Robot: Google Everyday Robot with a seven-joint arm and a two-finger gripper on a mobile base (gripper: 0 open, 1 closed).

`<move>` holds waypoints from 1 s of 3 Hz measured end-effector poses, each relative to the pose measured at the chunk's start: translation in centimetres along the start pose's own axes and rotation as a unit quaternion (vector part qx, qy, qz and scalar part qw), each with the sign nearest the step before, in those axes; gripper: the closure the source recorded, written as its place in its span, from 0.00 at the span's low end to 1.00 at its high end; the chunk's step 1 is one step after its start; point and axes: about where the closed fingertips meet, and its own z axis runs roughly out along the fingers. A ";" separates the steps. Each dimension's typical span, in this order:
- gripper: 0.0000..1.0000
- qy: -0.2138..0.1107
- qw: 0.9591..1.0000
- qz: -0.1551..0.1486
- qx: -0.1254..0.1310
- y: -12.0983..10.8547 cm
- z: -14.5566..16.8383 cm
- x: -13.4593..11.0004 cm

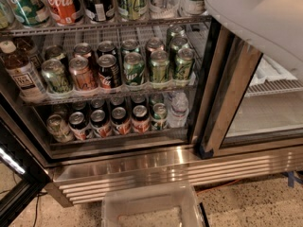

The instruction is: Pick redbull can from top shelf of fridge

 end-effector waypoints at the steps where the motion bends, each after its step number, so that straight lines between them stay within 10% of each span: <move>1: 1.00 -0.033 0.999 -0.010 -0.027 -0.2 -1.6 -2.8; 3: 1.00 0.011 0.987 0.025 -0.160 5.8 -7.9 -0.1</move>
Offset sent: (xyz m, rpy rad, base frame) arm -0.1187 0.0271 -0.0137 0.1542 0.0733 0.5727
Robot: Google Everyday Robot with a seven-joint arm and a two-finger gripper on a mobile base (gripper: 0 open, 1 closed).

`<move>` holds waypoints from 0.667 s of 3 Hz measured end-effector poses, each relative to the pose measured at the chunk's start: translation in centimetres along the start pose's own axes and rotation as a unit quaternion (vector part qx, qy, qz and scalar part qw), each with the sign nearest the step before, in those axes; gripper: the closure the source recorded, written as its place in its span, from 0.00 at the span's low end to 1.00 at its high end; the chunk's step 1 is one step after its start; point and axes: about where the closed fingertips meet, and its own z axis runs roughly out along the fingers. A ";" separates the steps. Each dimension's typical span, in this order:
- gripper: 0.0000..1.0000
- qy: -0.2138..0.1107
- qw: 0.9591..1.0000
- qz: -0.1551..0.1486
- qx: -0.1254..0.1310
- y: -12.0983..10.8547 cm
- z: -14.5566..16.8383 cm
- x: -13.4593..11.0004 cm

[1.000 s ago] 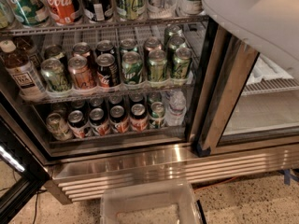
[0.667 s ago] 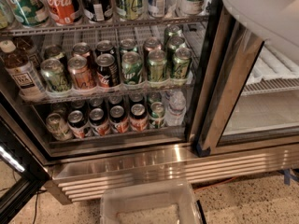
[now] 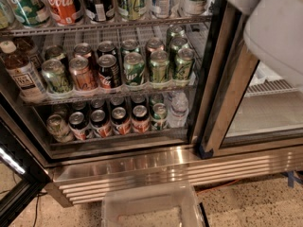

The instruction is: Pick redbull can from top shelf of fridge

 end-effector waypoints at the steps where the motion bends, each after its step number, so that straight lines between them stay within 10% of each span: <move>1: 1.00 0.054 0.995 -0.002 -0.090 6.1 -1.4 5.6; 2: 1.00 0.079 0.980 -0.056 -0.176 8.7 -3.0 8.8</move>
Offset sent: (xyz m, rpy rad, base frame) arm -0.1129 0.0408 -0.1036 -0.0069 0.5336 0.8615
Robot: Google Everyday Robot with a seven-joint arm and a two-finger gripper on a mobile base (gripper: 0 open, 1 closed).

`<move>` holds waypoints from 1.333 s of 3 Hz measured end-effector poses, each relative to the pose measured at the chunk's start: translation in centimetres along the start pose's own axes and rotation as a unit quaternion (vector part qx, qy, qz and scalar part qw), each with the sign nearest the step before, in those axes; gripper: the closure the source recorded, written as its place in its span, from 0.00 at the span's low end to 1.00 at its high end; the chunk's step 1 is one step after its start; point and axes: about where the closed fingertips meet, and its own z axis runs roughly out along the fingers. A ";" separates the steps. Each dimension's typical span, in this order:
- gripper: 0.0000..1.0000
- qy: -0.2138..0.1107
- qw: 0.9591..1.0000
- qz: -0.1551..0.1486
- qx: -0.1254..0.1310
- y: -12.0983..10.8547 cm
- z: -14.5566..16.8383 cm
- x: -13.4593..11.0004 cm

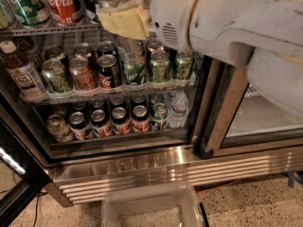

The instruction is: Pick redbull can from top shelf of fridge

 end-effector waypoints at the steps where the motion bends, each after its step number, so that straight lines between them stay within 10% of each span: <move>1: 1.00 0.015 0.998 -0.060 -0.021 -0.3 -1.4 1.1; 4: 1.00 -0.012 0.998 -0.045 -0.030 1.3 -7.6 -0.7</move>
Offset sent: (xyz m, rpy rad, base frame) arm -0.0025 -0.0142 -0.0088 -0.1013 -0.0160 0.0532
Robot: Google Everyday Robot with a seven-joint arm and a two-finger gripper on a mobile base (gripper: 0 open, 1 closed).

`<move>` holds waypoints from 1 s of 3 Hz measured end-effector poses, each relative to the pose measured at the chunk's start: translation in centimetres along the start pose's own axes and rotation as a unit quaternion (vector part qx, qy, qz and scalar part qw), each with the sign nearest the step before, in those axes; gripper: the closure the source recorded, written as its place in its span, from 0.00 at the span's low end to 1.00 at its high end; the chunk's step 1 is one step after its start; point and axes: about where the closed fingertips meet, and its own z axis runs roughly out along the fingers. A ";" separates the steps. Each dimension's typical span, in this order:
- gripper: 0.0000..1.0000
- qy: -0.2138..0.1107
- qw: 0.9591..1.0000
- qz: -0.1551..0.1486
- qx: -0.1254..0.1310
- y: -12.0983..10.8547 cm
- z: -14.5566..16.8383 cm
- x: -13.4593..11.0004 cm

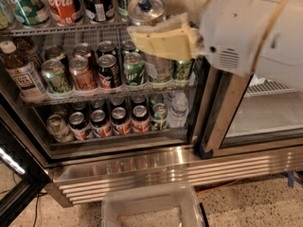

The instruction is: Pick redbull can from top shelf of fridge

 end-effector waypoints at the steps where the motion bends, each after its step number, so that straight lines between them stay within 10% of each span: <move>1: 1.00 -0.004 1.000 0.017 -0.015 1.4 -3.8 -1.6; 3: 1.00 0.019 0.991 0.001 -0.132 6.0 -6.3 -1.2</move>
Offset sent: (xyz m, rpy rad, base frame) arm -0.1024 -0.0359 -0.0268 0.0618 0.3677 0.2108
